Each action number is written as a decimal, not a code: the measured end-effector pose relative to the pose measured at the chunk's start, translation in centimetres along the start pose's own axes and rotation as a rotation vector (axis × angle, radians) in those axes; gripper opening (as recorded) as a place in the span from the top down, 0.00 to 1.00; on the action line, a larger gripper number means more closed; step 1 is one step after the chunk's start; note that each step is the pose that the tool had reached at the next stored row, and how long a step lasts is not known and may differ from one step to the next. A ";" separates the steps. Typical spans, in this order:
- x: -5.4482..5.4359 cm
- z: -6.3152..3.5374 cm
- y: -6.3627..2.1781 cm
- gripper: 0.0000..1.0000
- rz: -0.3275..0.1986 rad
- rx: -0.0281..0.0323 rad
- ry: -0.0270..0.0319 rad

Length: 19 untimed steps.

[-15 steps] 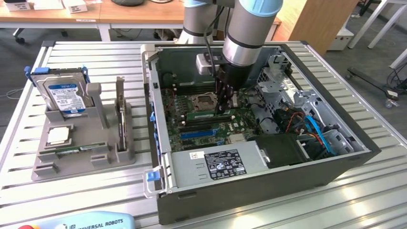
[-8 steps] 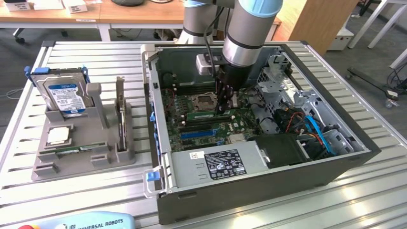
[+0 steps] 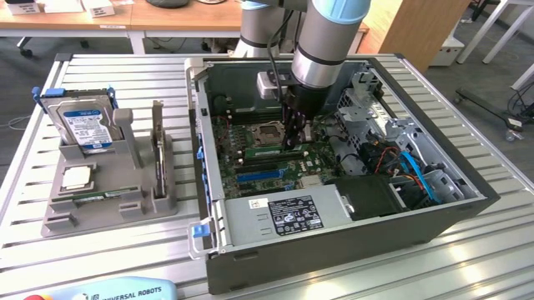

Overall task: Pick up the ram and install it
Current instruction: 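Insert the ram into the slot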

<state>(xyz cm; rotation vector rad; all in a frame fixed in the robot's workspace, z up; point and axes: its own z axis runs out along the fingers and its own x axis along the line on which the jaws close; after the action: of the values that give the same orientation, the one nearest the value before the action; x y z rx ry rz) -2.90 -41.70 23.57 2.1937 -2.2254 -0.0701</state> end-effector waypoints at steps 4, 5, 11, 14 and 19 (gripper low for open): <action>-0.1 0.02 0.00 0.89 0.000 0.0000 0.0001; -0.1 0.03 0.00 0.89 0.000 0.0000 0.0001; -0.1 0.05 0.00 0.89 0.000 -0.0001 0.0002; -0.1 0.11 0.00 0.89 0.000 0.0003 0.0001; -0.1 0.17 -0.01 0.89 0.000 0.0003 0.0002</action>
<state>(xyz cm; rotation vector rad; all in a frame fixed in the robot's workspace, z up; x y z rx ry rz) -2.90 -41.59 23.41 2.1938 -2.2254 -0.0696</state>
